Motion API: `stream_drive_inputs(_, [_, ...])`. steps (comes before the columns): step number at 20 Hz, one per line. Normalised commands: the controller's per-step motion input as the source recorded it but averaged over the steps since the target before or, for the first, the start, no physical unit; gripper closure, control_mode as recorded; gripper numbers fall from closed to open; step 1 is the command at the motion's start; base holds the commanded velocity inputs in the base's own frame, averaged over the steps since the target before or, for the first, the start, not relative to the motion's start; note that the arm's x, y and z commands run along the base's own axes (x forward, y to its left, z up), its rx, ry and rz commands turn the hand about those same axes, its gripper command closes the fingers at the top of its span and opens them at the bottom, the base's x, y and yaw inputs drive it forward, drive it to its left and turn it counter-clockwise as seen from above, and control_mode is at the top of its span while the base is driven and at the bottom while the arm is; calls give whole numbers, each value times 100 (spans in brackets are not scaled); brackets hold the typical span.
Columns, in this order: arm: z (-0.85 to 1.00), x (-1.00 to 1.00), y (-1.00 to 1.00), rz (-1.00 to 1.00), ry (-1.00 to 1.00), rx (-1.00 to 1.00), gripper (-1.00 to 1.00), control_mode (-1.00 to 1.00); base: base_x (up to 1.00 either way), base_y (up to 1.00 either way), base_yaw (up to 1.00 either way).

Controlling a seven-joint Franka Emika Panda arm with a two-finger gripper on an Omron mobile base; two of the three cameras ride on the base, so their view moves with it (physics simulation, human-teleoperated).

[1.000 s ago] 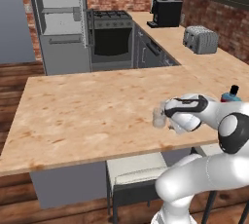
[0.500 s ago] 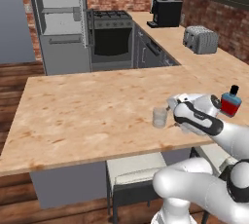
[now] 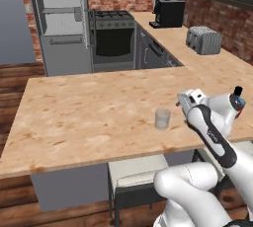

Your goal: There is a bowl on the dining counter. Grab a lemon wedge from the fridge and place it in the bowl. Then get the liquor bottle and glass cup from the cabinet and place them next to the bowl.

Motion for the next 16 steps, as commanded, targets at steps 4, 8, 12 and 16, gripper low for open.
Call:
stream_drive_inputs(4, [88, -59, 0, 0, -4, 0, -100, -100, 0, 0, 0])
stream_drive_inputs(8, [96, -65, 0, 0, -4, 0, -100, -100, 0, 0, 0])
stream_drive_inputs(12, [95, -79, 0, 0, -9, -1, -100, -100, 0, 0, 0])
stream_drive_inputs(16, [80, -84, 1, 0, -13, -6, -100, -100, 0, 0, 0])
